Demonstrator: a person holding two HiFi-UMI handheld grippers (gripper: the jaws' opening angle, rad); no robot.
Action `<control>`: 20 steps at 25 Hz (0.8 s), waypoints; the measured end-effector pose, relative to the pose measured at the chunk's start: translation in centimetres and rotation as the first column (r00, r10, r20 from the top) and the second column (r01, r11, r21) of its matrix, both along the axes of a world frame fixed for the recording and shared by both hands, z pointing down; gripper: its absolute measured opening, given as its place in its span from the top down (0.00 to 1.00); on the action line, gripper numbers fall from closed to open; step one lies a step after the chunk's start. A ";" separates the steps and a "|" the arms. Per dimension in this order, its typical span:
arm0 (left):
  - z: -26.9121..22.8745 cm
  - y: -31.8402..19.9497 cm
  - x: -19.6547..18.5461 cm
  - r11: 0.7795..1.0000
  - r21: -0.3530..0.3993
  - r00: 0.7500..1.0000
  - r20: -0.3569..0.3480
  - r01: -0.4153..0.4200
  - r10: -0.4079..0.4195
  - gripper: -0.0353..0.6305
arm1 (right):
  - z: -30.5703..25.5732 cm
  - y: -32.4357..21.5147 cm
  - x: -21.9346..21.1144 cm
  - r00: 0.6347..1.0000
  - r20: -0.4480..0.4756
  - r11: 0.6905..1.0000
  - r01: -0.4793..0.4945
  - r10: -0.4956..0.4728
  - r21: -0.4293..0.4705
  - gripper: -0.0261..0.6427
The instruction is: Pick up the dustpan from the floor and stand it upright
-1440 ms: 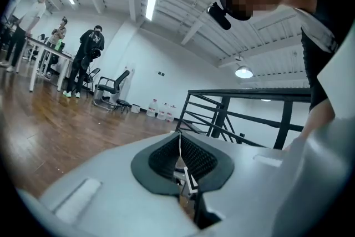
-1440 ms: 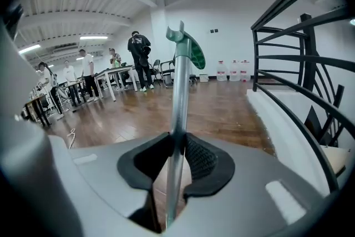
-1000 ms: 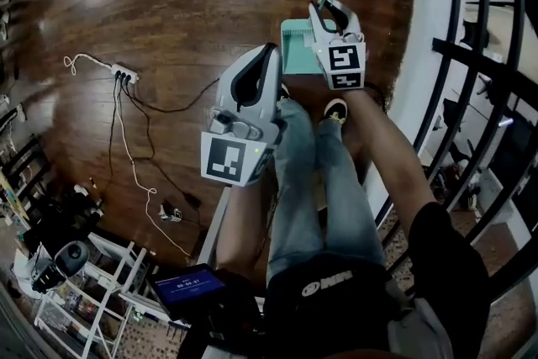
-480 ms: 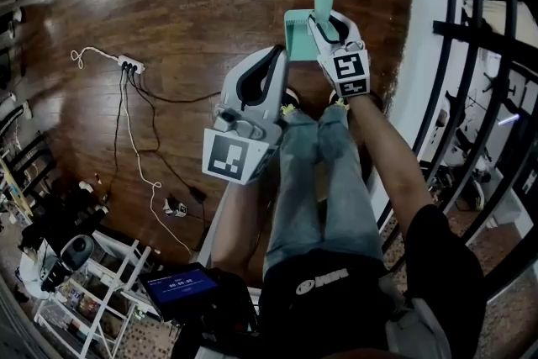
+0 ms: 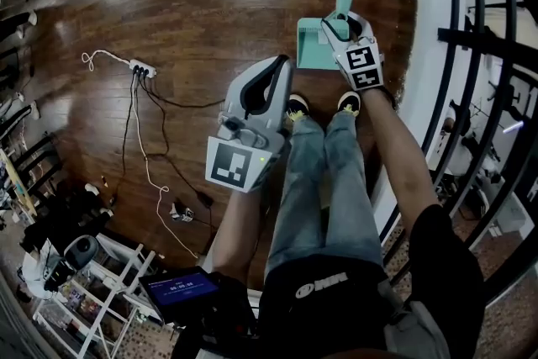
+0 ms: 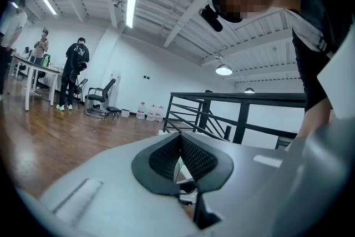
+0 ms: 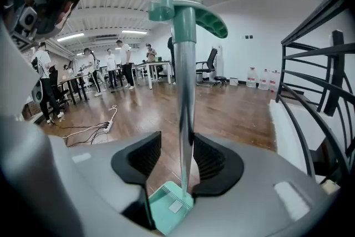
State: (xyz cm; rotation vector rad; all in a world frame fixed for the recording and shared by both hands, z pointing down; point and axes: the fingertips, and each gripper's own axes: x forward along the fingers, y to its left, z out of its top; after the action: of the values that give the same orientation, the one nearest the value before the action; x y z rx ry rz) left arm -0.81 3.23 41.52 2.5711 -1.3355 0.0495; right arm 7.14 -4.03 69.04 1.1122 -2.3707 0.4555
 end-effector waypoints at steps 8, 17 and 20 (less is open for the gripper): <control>-0.4 0.3 -0.7 1.000 0.001 1.000 0.007 0.000 0.000 0.92 | 2.4 0.9 1.7 0.999 -0.034 0.995 -0.023 0.020 -0.094 0.66; -6.5 3.7 1.8 0.988 -0.071 0.975 0.163 -0.141 0.151 0.92 | -24.0 7.4 5.7 0.971 0.240 0.994 -0.025 -0.002 0.110 0.96; -12.7 3.7 2.6 0.991 0.002 0.988 0.069 -0.137 0.136 0.92 | -35.8 8.4 5.2 0.931 0.363 0.971 -0.046 -0.044 0.235 0.96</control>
State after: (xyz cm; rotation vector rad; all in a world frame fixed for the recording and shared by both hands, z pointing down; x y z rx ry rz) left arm 1.81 6.93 28.86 2.6856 -1.1814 0.1602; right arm 12.32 4.41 33.25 1.2210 -2.8131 0.4138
